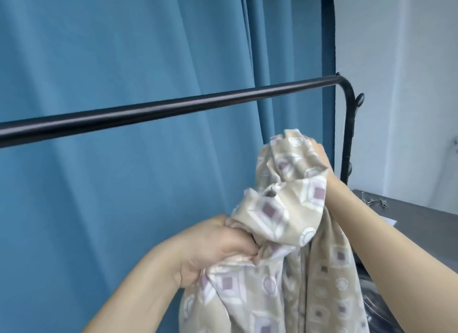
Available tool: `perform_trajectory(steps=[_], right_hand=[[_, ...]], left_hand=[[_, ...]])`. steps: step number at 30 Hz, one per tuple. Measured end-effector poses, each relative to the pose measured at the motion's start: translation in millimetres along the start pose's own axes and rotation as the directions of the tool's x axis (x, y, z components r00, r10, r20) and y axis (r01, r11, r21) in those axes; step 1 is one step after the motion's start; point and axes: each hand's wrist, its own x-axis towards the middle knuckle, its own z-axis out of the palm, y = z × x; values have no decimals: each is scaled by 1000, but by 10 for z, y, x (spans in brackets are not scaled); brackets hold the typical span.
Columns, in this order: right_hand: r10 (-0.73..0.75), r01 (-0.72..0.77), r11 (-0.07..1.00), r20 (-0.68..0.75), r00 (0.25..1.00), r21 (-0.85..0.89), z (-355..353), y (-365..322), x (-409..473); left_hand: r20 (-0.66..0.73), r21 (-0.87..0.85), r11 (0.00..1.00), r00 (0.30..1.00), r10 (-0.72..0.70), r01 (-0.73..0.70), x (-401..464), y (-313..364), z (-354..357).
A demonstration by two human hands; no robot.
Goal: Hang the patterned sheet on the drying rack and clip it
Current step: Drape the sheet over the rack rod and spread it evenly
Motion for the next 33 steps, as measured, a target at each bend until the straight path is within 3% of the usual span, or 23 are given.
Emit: perform_trajectory(steps=[2,4,7,10,13,16,19,21,24,28,31,33], right_hand=[[-13,13,1000,-15,1000,-22,-133,27,-66],[-69,63,995,-77,995,-73,-239,31,-81],[-122,122,992,-177,977,-11,-374,-10,-91],[-157,139,986,-247,956,-88,-492,-28,-94],[-174,122,976,-304,937,-183,-591,-41,-94],[-190,167,982,-366,911,-92,-688,-123,-86],[-125,202,966,-399,908,159,-760,-220,-12],[-155,231,960,-386,909,157,-808,-340,-22],[-324,318,945,-375,869,-81,-914,-544,-56],[-501,364,853,-389,773,-374,-1179,-895,240],[-632,401,755,-412,657,-519,-1364,-1269,527],[-690,445,704,-380,616,-554,-1421,-1559,650]], left_hand=[[-221,-181,974,970,97,-139,64,177,-51],[-491,-336,881,860,138,-332,196,354,-105],[-655,-415,753,742,142,-511,317,505,-66],[-730,-241,710,605,317,-662,212,474,202],[-701,145,596,344,625,-790,56,498,536],[-629,315,515,231,742,-798,1,577,682],[-613,340,466,184,768,-817,-28,699,616],[-607,355,432,147,781,-829,-64,778,549],[-660,329,428,119,742,-841,-173,942,470],[-630,469,343,-36,775,-814,-409,1448,324],[-558,690,376,-124,820,-618,-461,1939,175],[-507,816,436,-108,855,-379,-437,2186,31]])
